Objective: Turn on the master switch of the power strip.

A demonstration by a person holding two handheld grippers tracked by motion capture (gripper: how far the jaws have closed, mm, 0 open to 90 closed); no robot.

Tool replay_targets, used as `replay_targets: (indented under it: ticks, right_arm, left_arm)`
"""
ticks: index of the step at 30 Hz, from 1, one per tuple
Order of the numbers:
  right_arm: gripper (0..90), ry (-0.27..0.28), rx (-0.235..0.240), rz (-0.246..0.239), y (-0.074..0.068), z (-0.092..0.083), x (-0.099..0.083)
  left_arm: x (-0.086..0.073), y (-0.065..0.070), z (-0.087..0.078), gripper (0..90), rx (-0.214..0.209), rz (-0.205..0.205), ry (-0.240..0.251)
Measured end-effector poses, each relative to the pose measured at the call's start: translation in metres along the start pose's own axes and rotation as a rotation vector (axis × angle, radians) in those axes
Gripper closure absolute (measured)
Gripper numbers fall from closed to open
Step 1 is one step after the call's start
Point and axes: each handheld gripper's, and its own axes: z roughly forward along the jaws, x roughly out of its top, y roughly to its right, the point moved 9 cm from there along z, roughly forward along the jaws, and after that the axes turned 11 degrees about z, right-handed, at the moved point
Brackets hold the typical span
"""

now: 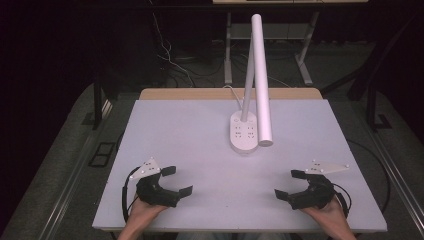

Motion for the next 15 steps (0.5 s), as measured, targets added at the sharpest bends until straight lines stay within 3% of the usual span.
replay_targets:
  ticks: [15]
  right_arm:
    - [0.3,-0.01,-0.001,0.017,0.0009,-0.0012,0.0018]
  left_arm:
    - [-0.0007,0.0044,-0.005,0.0,-0.01,-0.005,-0.02]
